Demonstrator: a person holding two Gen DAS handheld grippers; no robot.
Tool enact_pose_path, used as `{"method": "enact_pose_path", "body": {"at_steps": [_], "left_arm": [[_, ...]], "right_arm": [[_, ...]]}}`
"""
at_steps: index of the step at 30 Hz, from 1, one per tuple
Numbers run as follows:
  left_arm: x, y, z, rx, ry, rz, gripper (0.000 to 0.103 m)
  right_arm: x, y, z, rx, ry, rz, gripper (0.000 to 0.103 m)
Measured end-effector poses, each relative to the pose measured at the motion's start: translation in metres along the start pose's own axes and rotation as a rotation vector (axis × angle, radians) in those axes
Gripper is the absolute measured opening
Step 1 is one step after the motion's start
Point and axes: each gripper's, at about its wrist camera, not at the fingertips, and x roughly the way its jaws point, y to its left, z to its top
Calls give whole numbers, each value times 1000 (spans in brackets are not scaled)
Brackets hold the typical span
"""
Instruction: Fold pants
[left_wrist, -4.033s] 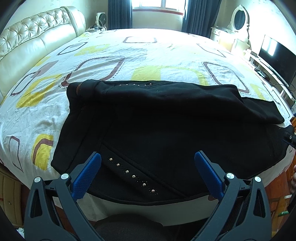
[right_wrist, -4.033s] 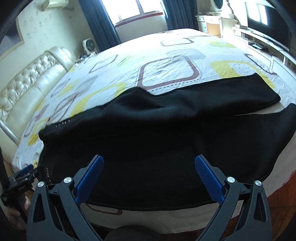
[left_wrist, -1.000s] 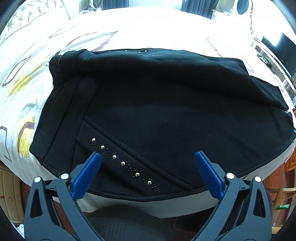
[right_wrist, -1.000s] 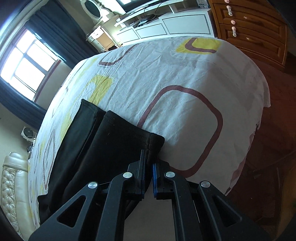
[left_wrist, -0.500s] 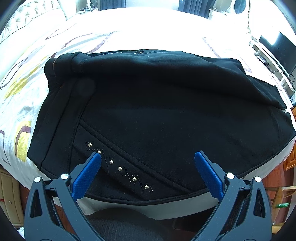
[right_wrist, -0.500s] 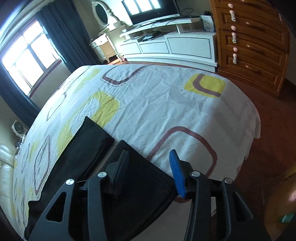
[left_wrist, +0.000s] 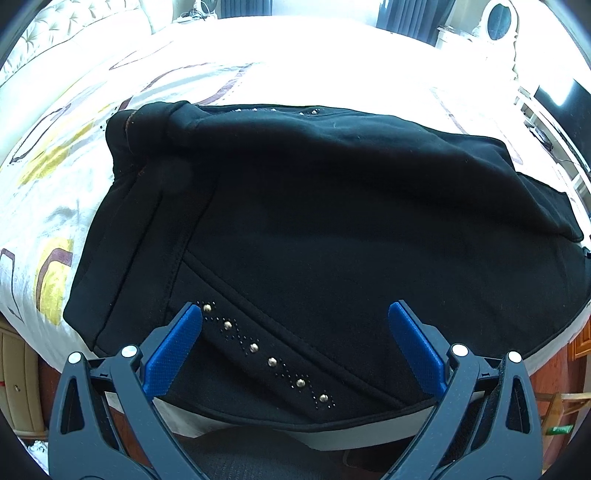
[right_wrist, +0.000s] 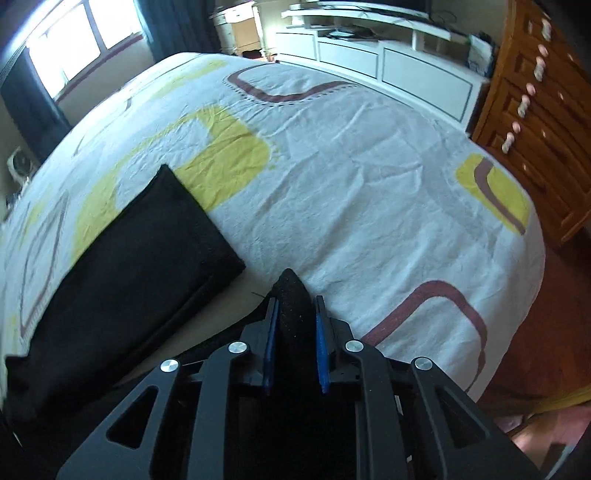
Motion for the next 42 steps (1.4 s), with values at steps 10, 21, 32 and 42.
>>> {"method": "enact_pose_path", "body": {"at_steps": [10, 21, 32, 42], "left_arm": [[-15, 36, 27, -66, -60, -6, 101], [-22, 144, 80, -302, -52, -129, 101], [34, 212, 157, -186, 59, -206, 101], [110, 179, 191, -44, 333, -400, 101]], "right_arm": [[-18, -7, 2, 325, -31, 305, 55], [-22, 80, 4, 149, -74, 345, 57], [-42, 346, -87, -617, 183, 700, 67], [-31, 475, -155, -860, 336, 721, 67]]}}
